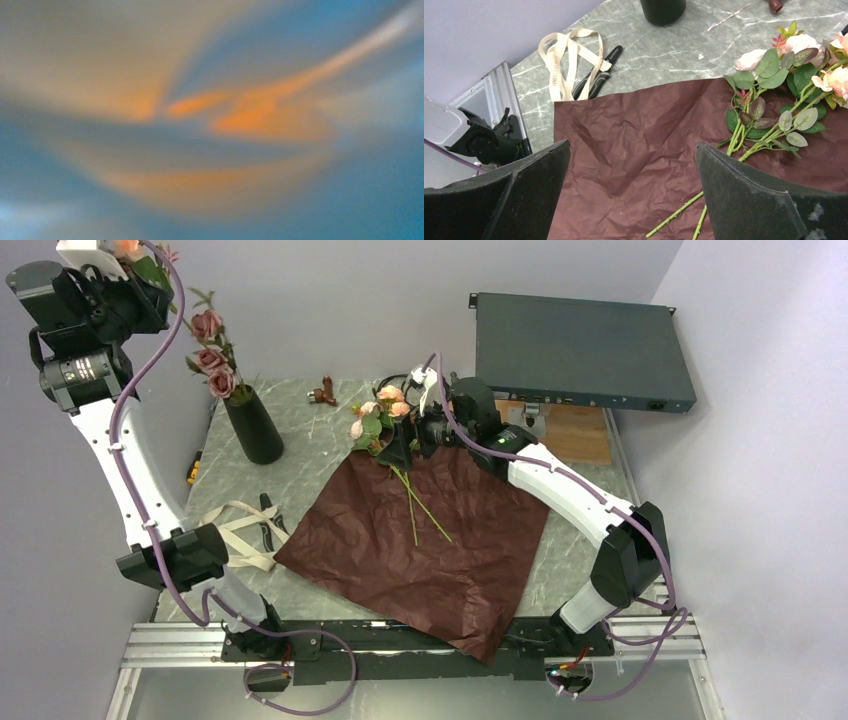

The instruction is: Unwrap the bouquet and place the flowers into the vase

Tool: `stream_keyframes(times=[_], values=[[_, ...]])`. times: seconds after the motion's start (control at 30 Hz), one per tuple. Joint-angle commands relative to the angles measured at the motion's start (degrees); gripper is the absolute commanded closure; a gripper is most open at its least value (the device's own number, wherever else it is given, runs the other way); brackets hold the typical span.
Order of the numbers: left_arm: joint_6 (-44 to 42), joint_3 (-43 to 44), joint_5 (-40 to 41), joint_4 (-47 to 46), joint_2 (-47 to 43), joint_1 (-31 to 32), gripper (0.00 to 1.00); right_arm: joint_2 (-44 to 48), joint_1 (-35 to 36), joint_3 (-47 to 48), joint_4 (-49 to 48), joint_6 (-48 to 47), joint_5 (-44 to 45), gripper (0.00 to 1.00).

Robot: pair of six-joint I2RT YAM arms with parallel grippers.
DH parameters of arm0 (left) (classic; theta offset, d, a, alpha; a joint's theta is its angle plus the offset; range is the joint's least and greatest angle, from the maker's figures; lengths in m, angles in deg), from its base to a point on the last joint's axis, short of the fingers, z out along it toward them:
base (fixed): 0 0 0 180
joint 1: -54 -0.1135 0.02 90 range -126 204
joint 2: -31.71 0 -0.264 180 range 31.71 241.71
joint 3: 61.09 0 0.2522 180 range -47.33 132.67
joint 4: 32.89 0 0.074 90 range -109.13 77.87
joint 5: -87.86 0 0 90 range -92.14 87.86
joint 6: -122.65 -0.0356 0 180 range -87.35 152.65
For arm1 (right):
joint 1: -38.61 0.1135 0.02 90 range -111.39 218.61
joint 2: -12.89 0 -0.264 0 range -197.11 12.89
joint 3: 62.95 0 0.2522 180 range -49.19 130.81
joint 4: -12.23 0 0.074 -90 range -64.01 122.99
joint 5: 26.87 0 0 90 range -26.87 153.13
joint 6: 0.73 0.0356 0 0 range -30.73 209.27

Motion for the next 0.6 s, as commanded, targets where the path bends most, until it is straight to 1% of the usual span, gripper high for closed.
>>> stream_keyframes(times=[0.0, 0.13, 0.27, 0.43, 0.57], values=[[0.8, 2.5, -0.6, -0.5, 1.3, 0.0, 1.0, 0.1, 0.1, 2.6, -1.2, -1.0, -1.0, 0.0], [0.6, 3.8, 0.5, -1.3, 0.8, 0.0, 1.0, 0.5, 0.1, 2.5, -0.6, -1.3, -0.7, 0.0], [0.4, 6.6, 1.1, 3.4, 2.6, -0.1, 1.0, 0.5, 0.1, 2.4, -0.7, -1.2, -0.7, 0.0], [0.7, 4.2, 1.1, 6.8, 3.0, 0.0, 1.0, -0.4, 0.1, 3.5, -0.3, -1.3, -0.7, 0.0], [1.5, 1.9, 0.3, 7.1, 3.0, -0.1, 1.0, -0.5, 0.1, 3.5, -0.2, -1.3, -0.6, 0.0]])
